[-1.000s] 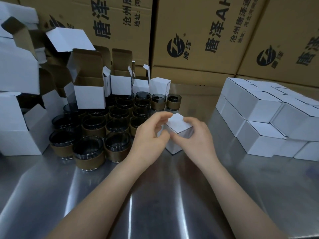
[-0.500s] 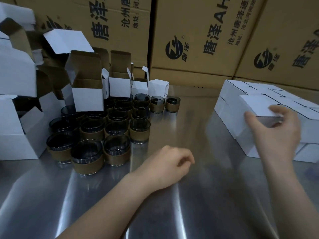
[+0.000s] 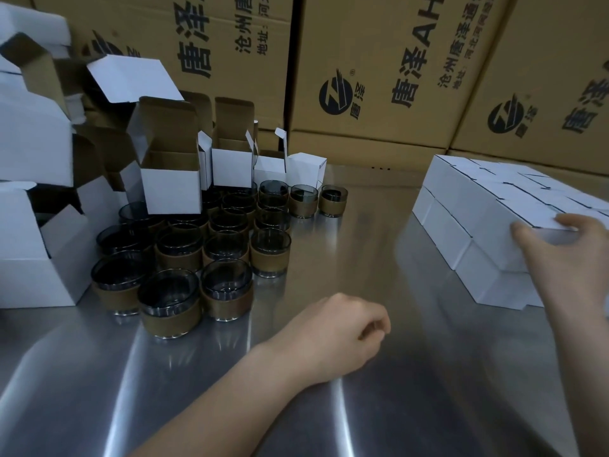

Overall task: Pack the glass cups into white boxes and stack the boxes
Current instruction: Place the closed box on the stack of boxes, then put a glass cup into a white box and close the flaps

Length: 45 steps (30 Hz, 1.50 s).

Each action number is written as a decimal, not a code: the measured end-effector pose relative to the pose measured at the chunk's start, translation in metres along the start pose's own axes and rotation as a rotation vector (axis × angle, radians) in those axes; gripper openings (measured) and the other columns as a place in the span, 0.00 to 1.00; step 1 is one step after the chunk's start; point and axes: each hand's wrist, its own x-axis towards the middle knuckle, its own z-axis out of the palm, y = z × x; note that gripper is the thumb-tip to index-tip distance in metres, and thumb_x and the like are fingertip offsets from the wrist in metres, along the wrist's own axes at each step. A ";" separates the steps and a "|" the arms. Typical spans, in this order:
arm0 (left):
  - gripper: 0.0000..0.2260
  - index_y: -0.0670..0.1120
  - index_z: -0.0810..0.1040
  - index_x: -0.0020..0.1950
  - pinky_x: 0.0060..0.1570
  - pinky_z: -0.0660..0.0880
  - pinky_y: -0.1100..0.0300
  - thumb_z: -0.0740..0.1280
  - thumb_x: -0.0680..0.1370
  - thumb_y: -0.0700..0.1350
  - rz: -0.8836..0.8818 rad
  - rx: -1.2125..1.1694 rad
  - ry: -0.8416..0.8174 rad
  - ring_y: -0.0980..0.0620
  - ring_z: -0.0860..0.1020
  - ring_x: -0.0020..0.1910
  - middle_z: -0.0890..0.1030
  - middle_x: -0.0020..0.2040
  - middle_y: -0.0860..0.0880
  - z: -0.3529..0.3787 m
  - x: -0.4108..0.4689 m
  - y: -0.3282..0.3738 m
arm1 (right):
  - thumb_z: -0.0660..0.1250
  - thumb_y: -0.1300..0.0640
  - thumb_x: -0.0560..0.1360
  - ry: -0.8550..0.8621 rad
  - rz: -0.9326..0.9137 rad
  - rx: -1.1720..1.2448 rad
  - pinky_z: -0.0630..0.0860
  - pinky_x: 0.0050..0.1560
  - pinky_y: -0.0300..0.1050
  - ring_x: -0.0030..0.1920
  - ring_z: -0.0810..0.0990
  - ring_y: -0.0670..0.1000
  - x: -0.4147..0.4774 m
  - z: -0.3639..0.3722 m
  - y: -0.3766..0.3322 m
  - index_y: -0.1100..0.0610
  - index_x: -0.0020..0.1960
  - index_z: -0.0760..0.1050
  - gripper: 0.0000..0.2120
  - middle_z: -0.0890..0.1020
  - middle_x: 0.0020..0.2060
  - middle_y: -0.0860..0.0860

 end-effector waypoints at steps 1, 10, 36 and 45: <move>0.07 0.52 0.80 0.53 0.48 0.75 0.56 0.63 0.79 0.46 0.001 0.001 -0.002 0.51 0.78 0.47 0.81 0.47 0.54 0.000 0.000 0.000 | 0.68 0.38 0.64 -0.003 0.005 0.002 0.65 0.69 0.58 0.67 0.69 0.61 0.001 0.001 0.001 0.54 0.62 0.74 0.32 0.74 0.63 0.59; 0.07 0.53 0.79 0.54 0.49 0.75 0.55 0.63 0.79 0.48 -0.007 0.016 -0.006 0.51 0.78 0.49 0.81 0.49 0.54 -0.001 -0.001 0.000 | 0.67 0.39 0.67 0.014 -0.014 -0.049 0.66 0.69 0.58 0.67 0.68 0.63 0.004 0.005 0.003 0.55 0.64 0.73 0.31 0.72 0.65 0.59; 0.09 0.45 0.82 0.49 0.46 0.77 0.48 0.62 0.76 0.43 -0.160 -0.041 0.974 0.50 0.79 0.45 0.81 0.44 0.51 -0.076 -0.009 -0.016 | 0.76 0.57 0.69 -1.091 -0.180 0.494 0.73 0.64 0.56 0.62 0.76 0.55 -0.155 0.135 -0.119 0.54 0.68 0.70 0.29 0.76 0.62 0.56; 0.17 0.50 0.72 0.65 0.59 0.65 0.53 0.66 0.76 0.47 -0.623 0.077 1.004 0.44 0.65 0.66 0.66 0.69 0.45 -0.154 -0.010 -0.063 | 0.76 0.58 0.69 -0.998 -0.253 0.481 0.69 0.59 0.32 0.57 0.75 0.38 -0.177 0.148 -0.114 0.49 0.65 0.69 0.28 0.77 0.56 0.40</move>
